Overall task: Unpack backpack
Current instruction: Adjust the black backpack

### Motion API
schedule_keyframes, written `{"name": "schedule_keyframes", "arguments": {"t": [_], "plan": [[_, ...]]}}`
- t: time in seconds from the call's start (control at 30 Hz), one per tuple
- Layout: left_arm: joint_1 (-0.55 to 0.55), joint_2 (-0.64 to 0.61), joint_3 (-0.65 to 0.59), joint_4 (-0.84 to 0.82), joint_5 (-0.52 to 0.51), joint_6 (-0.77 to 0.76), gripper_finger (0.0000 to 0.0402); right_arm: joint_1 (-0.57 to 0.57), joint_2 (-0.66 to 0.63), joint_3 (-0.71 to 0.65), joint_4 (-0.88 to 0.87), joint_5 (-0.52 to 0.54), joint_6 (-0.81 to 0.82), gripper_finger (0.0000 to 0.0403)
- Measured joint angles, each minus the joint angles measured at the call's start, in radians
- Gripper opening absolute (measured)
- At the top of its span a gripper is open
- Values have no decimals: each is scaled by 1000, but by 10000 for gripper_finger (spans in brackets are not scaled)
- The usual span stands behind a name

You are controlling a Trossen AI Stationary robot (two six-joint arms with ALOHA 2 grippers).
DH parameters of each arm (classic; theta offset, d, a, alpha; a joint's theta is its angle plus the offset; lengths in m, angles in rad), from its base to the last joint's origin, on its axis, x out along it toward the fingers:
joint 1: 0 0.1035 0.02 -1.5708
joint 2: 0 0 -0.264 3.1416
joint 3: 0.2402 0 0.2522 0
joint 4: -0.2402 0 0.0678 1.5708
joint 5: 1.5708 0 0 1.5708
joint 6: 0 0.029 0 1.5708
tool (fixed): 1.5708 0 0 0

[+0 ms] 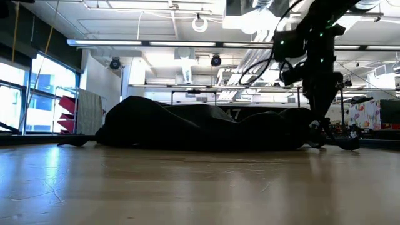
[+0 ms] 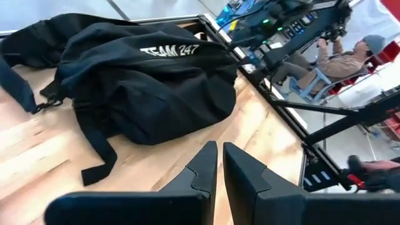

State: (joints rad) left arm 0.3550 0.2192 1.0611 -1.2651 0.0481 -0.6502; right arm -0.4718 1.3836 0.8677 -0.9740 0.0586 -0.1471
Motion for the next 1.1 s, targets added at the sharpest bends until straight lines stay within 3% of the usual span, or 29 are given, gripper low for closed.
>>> {"name": "schedule_keyframes", "arguments": {"t": [0.2, 0.3, 0.43, 0.53, 0.57, 0.73, 0.87, 1.0, 1.1], "plan": [[0, 0, 0, 21, -27, -1, 7, 0, 127, 0, 126, -16, -78, 263], [0, 0, 0, 86, -33, 43, 7, 0, 186, 0, 148, -3, -54, 238], [0, 10, 0, 212, -99, 168, 7, 7, 223, 0, 145, -8, 39, 146], [0, 46, 0, 303, -132, 264, 7, 33, 185, 3, 100, -53, 118, 48], [0, 67, 0, 324, -133, 306, 7, 45, 159, 10, 69, -79, 147, 32], [0, 260, 0, 386, -163, 495, 1, 167, -22, 107, -107, -126, 380, 31], [0, 458, 0, 524, -160, 651, 0, 308, -142, 273, -205, -112, 578, 31], [2, 656, 0, 715, -143, 784, 0, 444, -167, 467, -204, 2, 778, 31], [18, 809, 0, 847, -132, 869, 0, 530, -121, 620, -176, 95, 831, 31]]}}
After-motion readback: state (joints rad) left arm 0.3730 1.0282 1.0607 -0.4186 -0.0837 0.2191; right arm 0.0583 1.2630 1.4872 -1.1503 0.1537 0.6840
